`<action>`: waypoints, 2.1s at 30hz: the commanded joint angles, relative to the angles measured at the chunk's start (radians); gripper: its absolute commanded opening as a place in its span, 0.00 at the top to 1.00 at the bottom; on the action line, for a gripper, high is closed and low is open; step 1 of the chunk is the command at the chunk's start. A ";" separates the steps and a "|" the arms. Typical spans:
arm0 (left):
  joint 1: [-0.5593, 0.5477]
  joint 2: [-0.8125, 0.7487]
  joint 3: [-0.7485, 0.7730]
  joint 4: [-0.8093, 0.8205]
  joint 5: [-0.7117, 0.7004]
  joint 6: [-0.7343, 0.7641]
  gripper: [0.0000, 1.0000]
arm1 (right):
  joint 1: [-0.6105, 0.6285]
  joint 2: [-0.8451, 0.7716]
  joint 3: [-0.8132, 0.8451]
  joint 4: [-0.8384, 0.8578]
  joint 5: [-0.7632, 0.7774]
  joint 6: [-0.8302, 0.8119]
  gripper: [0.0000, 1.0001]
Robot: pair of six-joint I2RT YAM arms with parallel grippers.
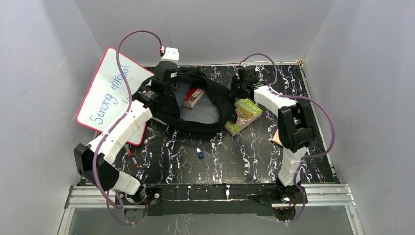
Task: Pack the student bag
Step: Move the book to the center of the board.
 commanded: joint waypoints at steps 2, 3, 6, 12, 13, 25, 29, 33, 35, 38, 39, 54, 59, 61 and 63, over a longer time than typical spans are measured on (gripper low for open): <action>0.007 -0.019 0.067 0.011 -0.102 0.016 1.00 | -0.013 0.128 0.117 -0.016 -0.034 -0.027 0.56; 0.007 -0.014 0.072 0.011 -0.106 0.016 1.00 | -0.013 0.148 0.132 -0.032 -0.035 -0.029 0.56; 0.008 -0.004 0.083 0.011 -0.122 0.015 1.00 | -0.014 0.183 0.151 -0.072 -0.036 -0.037 0.56; 0.013 0.027 0.101 0.021 -0.120 0.017 1.00 | -0.018 0.106 0.039 -0.063 -0.024 -0.025 0.56; 0.013 0.034 0.102 0.020 -0.117 0.016 1.00 | -0.021 0.082 0.011 -0.045 -0.032 -0.019 0.56; 0.016 0.082 0.103 0.021 -0.099 -0.002 1.00 | -0.067 -0.015 -0.166 -0.028 -0.115 -0.005 0.36; 0.019 0.091 0.108 0.021 -0.107 0.000 1.00 | -0.076 -0.123 -0.189 -0.028 -0.130 -0.018 0.33; 0.021 0.097 0.108 0.020 -0.110 0.000 1.00 | -0.076 -0.277 -0.187 0.010 -0.161 -0.039 0.32; 0.023 0.099 0.109 0.020 -0.111 0.000 1.00 | -0.078 -0.343 -0.184 0.042 -0.156 -0.041 0.32; 0.027 0.105 0.122 0.019 -0.127 -0.002 1.00 | -0.080 -0.386 -0.178 0.083 -0.120 -0.035 0.33; 0.030 0.107 0.130 0.023 -0.134 -0.002 1.00 | -0.081 -0.377 -0.172 0.087 -0.097 -0.035 0.36; 0.087 0.185 0.357 0.026 -0.174 0.035 1.00 | -0.088 0.072 0.124 0.024 -0.159 -0.084 0.52; 0.097 0.174 0.341 0.026 -0.173 0.025 1.00 | -0.088 0.139 0.138 0.006 -0.260 -0.088 0.57; 0.099 0.171 0.333 0.028 -0.170 0.022 1.00 | -0.086 0.154 0.129 0.001 -0.298 -0.088 0.59; 0.101 0.171 0.326 0.027 -0.166 0.019 1.00 | -0.083 0.169 0.125 -0.008 -0.307 -0.090 0.60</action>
